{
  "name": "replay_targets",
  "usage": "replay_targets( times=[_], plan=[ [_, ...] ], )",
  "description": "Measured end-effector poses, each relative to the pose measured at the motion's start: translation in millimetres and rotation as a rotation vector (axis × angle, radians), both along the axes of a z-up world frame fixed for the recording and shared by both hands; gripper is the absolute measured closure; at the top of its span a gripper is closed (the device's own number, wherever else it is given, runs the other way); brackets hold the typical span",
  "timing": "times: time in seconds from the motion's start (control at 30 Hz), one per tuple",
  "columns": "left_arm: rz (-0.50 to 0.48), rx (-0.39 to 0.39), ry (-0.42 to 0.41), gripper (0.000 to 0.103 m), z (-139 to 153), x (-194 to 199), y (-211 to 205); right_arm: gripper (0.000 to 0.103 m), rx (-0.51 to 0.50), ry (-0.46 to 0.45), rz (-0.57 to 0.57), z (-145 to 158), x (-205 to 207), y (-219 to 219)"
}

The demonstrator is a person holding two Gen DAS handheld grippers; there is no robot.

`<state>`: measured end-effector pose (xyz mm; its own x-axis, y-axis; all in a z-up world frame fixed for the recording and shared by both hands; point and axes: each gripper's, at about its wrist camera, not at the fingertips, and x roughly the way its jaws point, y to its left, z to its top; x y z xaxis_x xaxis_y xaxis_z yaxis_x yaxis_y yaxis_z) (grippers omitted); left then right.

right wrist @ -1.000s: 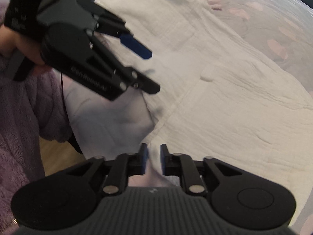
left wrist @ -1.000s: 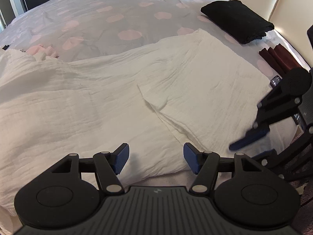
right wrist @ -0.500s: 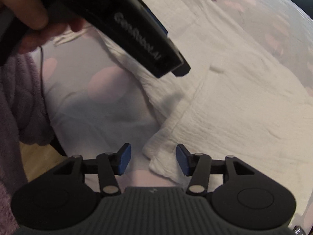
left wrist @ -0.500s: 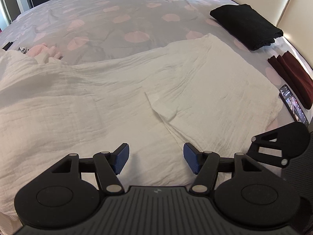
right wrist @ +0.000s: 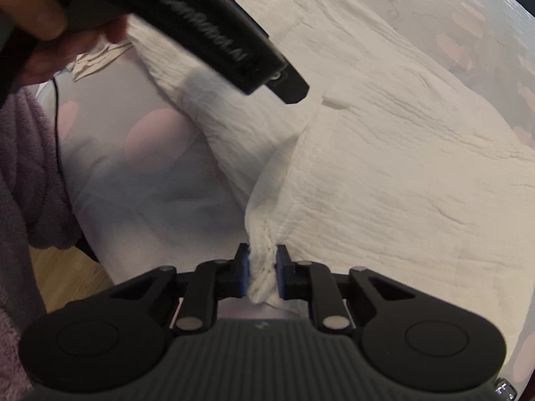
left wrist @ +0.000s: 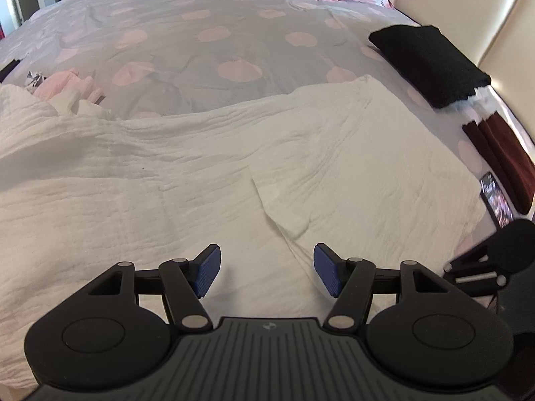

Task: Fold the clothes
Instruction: 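Grasp the muslin with the left tool while the right tool holds and lifts it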

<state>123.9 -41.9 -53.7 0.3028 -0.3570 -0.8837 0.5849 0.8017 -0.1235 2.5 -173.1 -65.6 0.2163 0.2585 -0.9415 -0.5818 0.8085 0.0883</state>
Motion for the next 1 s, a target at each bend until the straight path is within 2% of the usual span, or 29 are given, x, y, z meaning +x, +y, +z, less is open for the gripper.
replay_targets(
  times=[0.17, 0.33, 0.4, 0.53, 0.6, 0.67, 0.77, 0.9, 1.0],
  plan=[
    [0.039, -0.056, 0.054, 0.043, -7.1, 20.4, -10.6, 0.085, 0.017, 0.001, -0.005, 8.4, -3.0, -8.8],
    [0.079, -0.082, 0.103, 0.043, -27.9, 43.8, -22.9, 0.085, 0.026, 0.008, 0.005, 11.3, -3.5, -10.6],
    [0.076, -0.092, 0.118, 0.056, -35.6, 48.7, -27.7, 0.085, 0.029, 0.008, 0.007, 12.2, -4.1, -13.1],
    [0.030, -0.111, 0.122, 0.064, -42.0, 44.0, -39.7, 0.084, 0.046, 0.009, -0.001, 16.9, -0.1, -17.2],
    [0.010, -0.104, 0.112, 0.081, -44.1, 40.9, -44.6, 0.084, 0.055, 0.009, -0.006, 19.7, 2.0, -18.9],
    [0.004, -0.103, 0.106, 0.090, -44.7, 40.0, -45.9, 0.084, 0.064, 0.010, -0.011, 22.5, 4.0, -20.7],
    [0.014, -0.130, 0.086, 0.093, -35.5, 39.7, -41.7, 0.084, 0.078, 0.010, -0.018, 26.7, 7.0, -23.3],
    [-0.002, -0.166, 0.024, 0.094, -8.8, 37.7, -38.6, 0.084, 0.096, 0.011, -0.028, 32.3, 11.1, -26.7],
    [-0.028, -0.181, -0.046, 0.095, 19.0, 37.0, -38.3, 0.085, 0.170, 0.000, -0.076, 53.8, 14.6, -38.2]
  ],
)
